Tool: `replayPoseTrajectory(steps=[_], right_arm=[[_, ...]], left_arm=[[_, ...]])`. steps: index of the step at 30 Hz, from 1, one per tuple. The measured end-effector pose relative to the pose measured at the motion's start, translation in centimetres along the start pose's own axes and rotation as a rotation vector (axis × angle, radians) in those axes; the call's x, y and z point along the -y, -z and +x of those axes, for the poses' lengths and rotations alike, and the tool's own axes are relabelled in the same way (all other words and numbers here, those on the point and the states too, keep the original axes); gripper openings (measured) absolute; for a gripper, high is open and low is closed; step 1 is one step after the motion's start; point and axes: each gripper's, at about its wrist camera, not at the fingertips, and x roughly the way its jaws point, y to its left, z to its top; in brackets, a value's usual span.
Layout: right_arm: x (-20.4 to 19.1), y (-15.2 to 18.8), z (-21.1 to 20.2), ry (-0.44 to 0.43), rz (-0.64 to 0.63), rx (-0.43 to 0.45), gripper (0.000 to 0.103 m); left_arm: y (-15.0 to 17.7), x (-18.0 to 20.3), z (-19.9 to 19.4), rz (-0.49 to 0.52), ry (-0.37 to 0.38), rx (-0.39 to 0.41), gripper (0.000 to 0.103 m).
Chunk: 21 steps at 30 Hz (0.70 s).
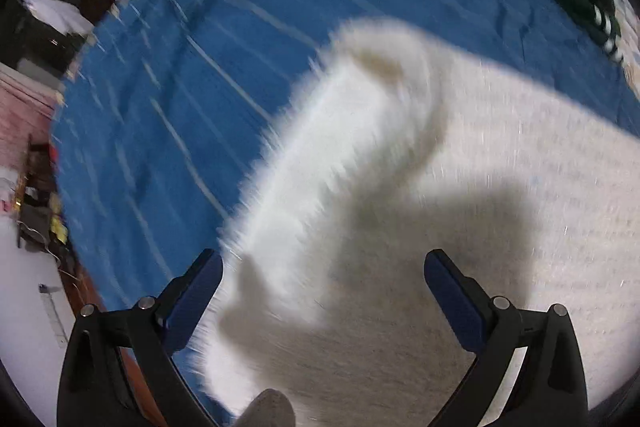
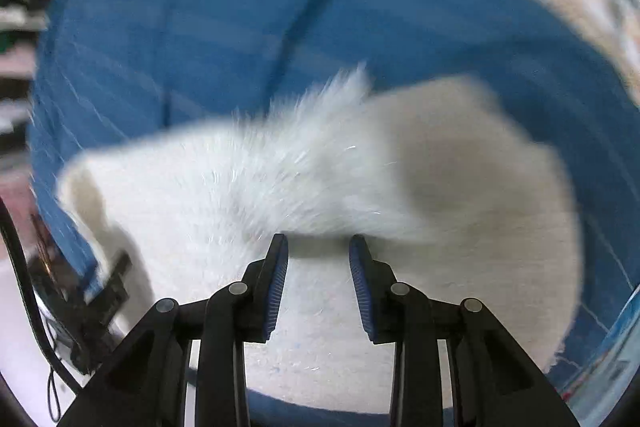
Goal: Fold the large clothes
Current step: 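Press the folded cardigan flat with both grippers open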
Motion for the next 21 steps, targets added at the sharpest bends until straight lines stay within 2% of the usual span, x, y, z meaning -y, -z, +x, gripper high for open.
replayPoseTrajectory(steps=[2, 4, 5, 6, 7, 8, 11, 12, 13, 14, 17, 19, 21], right_arm=[[2.8, -0.2, -1.9, 0.026, 0.067, 0.107, 0.034], [5.9, -0.8, -0.5, 0.013, 0.153, 0.127, 0.034], [7.5, -1.2, 1.1, -0.038, 0.204, 0.111, 0.032], [9.0, -1.4, 2.6, -0.108, 0.252, 0.111, 0.031], [9.5, -1.6, 3.0, -0.136, 0.264, 0.117, 0.031], [9.6, -1.7, 3.0, -0.156, 0.271, 0.124, 0.032], [9.8, -1.3, 0.7, -0.193, 0.261, 0.139, 0.036], [10.0, -0.7, -0.3, -0.217, 0.264, 0.164, 0.044], [10.6, 0.5, -1.7, -0.251, 0.280, 0.196, 0.051], [11.4, 2.1, -3.2, -0.280, 0.305, 0.228, 0.062], [14.0, 8.3, -5.5, -0.339, 0.402, 0.287, 0.064], [15.4, 12.6, -5.2, -0.344, 0.481, 0.286, 0.064], [17.1, 17.5, -3.9, -0.348, 0.581, 0.274, 0.064]], left_arm=[[-1.5, -0.6, -0.1, -0.012, -0.027, 0.036, 0.103], [-3.3, -1.1, 2.2, -0.022, -0.112, 0.003, 0.103], [-3.8, -1.1, 3.6, -0.036, -0.101, -0.031, 0.103], [-4.2, -1.4, 5.0, -0.072, -0.043, -0.059, 0.103], [-4.5, -2.1, 5.7, -0.127, 0.013, -0.074, 0.103], [-4.8, -2.4, 5.7, -0.147, 0.034, -0.086, 0.103], [-5.1, -1.7, 3.5, -0.079, -0.026, -0.075, 0.103], [-4.9, -1.4, 2.2, -0.066, -0.025, -0.059, 0.103], [-4.5, -1.0, 0.5, -0.060, -0.005, -0.041, 0.103], [-3.9, -0.4, -1.1, -0.050, 0.017, -0.026, 0.103], [-2.9, 3.5, -5.3, 0.007, 0.112, -0.009, 0.103], [-1.8, 7.8, -7.2, 0.077, 0.192, -0.012, 0.103], [-0.4, 12.9, -7.7, 0.164, 0.231, -0.026, 0.103]])
